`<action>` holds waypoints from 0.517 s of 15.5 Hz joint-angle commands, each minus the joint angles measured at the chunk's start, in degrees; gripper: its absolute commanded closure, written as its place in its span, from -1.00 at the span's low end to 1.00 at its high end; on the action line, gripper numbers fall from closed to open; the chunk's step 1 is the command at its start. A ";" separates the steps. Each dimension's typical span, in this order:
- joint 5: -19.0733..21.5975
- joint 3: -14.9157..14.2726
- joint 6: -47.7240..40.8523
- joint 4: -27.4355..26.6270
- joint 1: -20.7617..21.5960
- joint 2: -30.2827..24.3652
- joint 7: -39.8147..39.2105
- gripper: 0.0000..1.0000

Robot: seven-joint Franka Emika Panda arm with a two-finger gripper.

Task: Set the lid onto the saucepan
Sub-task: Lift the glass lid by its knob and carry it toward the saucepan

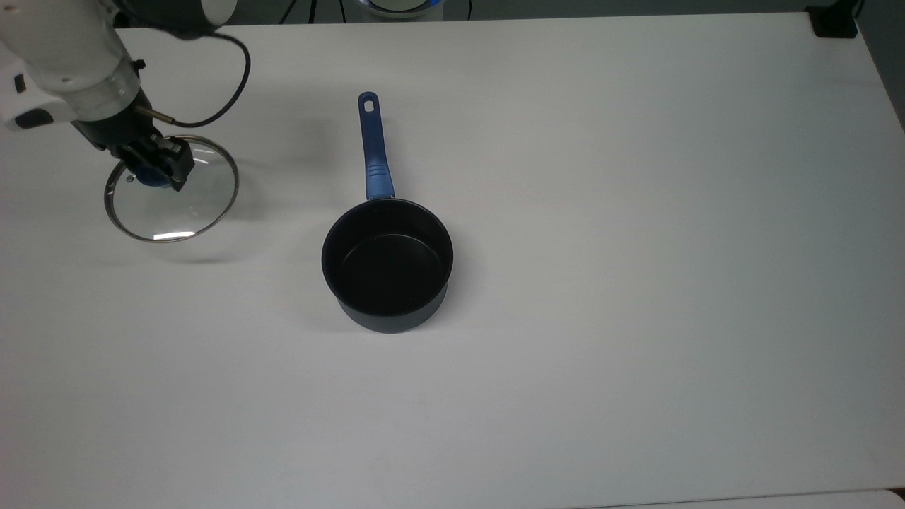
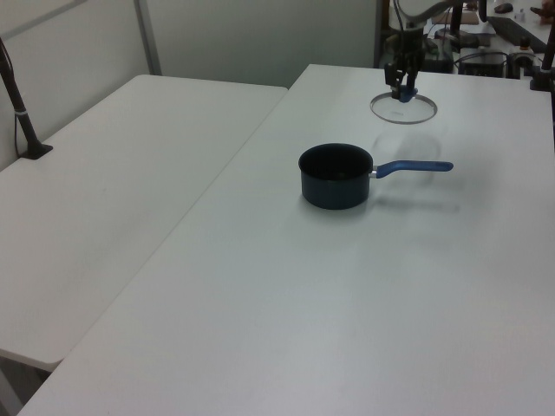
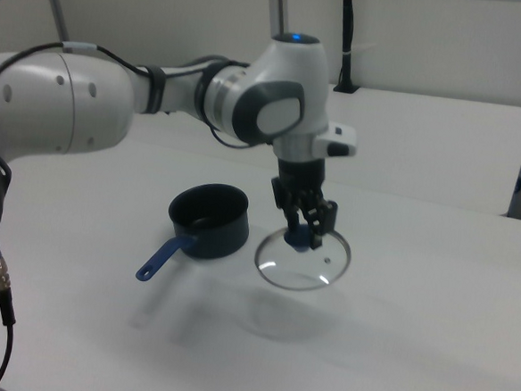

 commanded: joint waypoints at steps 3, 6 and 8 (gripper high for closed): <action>2.79 -1.21 -3.07 2.48 11.51 -0.80 12.28 0.15; 3.31 -1.13 -5.61 5.81 16.00 -0.18 17.13 0.15; 3.49 -1.04 -5.18 5.99 19.60 -0.10 20.37 0.15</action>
